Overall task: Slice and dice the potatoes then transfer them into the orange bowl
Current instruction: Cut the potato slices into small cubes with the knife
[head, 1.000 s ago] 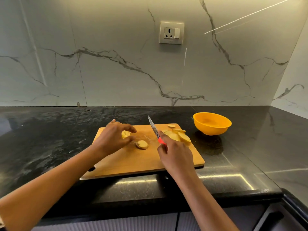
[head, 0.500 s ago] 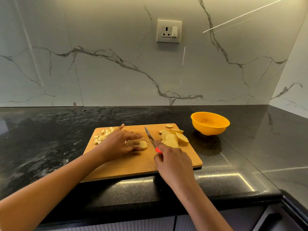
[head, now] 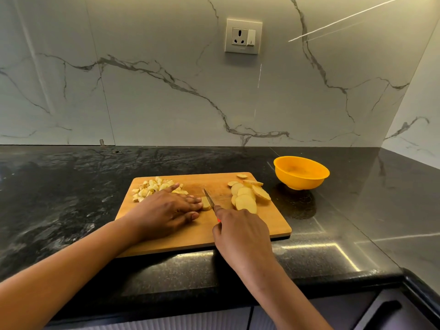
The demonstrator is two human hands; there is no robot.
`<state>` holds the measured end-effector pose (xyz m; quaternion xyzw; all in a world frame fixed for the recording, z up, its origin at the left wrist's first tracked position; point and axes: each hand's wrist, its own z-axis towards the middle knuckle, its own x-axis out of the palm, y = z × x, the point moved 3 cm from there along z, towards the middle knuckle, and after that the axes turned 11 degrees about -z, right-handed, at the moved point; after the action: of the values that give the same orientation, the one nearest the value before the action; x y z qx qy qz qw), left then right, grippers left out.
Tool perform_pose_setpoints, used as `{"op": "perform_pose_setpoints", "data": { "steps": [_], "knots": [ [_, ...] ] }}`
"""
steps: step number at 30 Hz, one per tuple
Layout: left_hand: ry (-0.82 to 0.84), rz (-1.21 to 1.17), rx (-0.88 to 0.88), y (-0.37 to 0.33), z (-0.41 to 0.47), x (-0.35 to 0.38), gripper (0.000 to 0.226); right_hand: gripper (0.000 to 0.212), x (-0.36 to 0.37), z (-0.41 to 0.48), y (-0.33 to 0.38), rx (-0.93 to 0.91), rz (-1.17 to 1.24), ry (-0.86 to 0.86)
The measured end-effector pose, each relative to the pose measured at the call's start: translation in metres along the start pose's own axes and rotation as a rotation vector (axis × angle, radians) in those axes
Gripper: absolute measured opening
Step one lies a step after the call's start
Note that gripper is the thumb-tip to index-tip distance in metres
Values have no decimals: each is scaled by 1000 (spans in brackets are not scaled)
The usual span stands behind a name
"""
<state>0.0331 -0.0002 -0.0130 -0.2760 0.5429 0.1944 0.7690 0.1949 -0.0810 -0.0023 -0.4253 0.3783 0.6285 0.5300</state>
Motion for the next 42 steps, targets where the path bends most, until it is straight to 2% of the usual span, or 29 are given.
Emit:
{"op": "perform_pose_setpoints", "data": {
  "steps": [9, 15, 23, 31, 37, 42],
  "knots": [
    [9, 28, -27, -2, 3, -2, 94, 46, 0, -2, -4, -72, -27, -1],
    [8, 21, -39, -5, 3, -5, 96, 36, -3, 22, -2, -71, -37, 162],
    [31, 47, -54, -5, 2, -3, 97, 47, -17, -24, -5, -131, -106, 95],
    [-38, 32, -16, -4, -2, -1, 80, 47, -3, -1, -2, -39, -53, 38],
    [-41, 28, -20, -7, -2, -1, 85, 47, -1, 2, 3, -40, -37, 1],
    [-42, 46, -39, -6, -2, -1, 86, 43, -2, 4, 8, -68, -110, 39]
  ]
}}
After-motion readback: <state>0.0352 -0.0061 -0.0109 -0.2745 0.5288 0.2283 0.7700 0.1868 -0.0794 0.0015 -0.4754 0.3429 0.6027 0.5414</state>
